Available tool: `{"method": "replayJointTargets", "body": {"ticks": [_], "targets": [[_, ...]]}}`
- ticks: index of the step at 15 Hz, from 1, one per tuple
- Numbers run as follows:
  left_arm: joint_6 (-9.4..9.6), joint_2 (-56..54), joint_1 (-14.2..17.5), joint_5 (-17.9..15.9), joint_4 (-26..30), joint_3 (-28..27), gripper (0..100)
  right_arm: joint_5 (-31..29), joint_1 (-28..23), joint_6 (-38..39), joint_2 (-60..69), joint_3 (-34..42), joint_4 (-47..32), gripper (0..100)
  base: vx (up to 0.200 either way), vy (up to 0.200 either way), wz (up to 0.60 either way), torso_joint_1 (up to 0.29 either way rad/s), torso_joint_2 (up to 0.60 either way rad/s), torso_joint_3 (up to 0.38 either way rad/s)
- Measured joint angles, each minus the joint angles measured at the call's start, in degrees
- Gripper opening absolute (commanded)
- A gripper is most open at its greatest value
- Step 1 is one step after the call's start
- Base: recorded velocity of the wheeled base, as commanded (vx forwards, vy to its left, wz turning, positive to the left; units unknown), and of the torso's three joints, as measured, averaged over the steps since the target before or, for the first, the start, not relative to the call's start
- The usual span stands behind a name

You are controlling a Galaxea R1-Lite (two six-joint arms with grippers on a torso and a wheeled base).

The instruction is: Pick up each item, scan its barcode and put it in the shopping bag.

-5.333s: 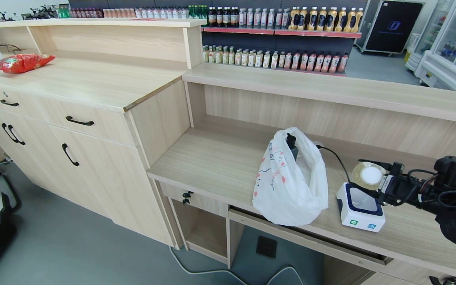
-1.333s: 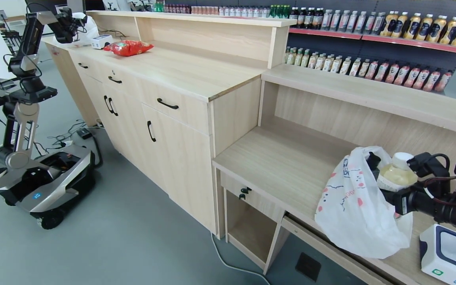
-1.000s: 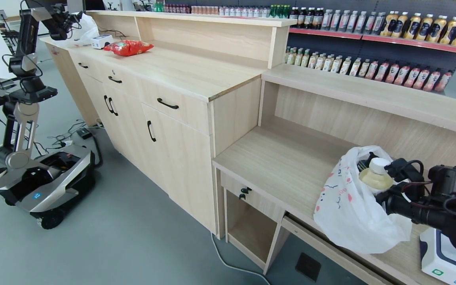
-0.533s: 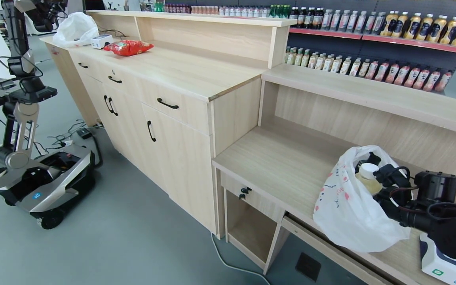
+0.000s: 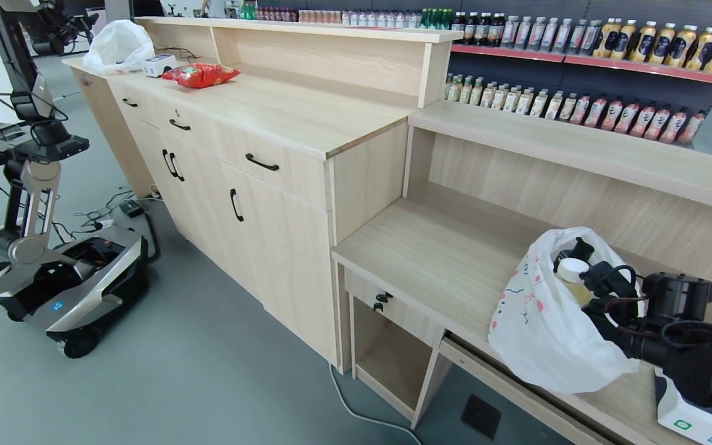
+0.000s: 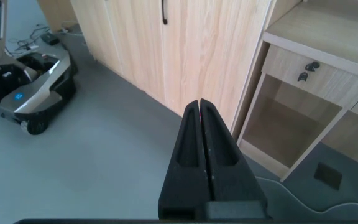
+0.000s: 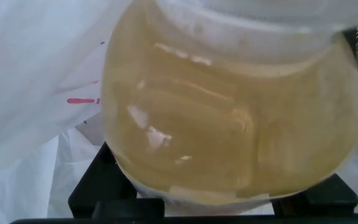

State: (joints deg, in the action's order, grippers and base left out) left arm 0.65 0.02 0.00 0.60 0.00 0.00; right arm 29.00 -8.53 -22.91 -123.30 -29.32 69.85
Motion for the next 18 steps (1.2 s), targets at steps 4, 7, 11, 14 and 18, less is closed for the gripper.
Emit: {"method": "replayJointTargets", "body": {"ticks": [4,7,11,14,18], "targets": [[0.01,0.0,0.0,0.0,0.0,0.0,0,0.2,0.0,0.0,-0.3,0.1,-0.6,100,0.000,0.000,0.00,0.000,0.00,0.000],[0.01,0.0,0.0,0.0,0.0,0.0,0,2.7,0.0,0.2,0.9,0.0,-0.5,100,0.000,0.000,0.00,0.000,0.00,0.000],[0.00,0.0,0.0,0.0,0.0,0.0,0,3.2,-0.4,0.3,4.1,0.1,-1.0,100,0.000,0.000,0.00,0.000,0.00,0.000],[0.01,0.0,0.0,0.0,0.0,0.0,0,2.9,-0.5,0.0,6.4,0.6,-1.2,100,0.000,0.000,0.00,0.000,0.00,0.000],[0.00,0.0,0.0,0.0,0.0,0.0,0,1.5,-2.0,-5.5,9.4,1.8,-6.8,100,0.000,0.000,0.00,0.000,0.00,0.000]]}}
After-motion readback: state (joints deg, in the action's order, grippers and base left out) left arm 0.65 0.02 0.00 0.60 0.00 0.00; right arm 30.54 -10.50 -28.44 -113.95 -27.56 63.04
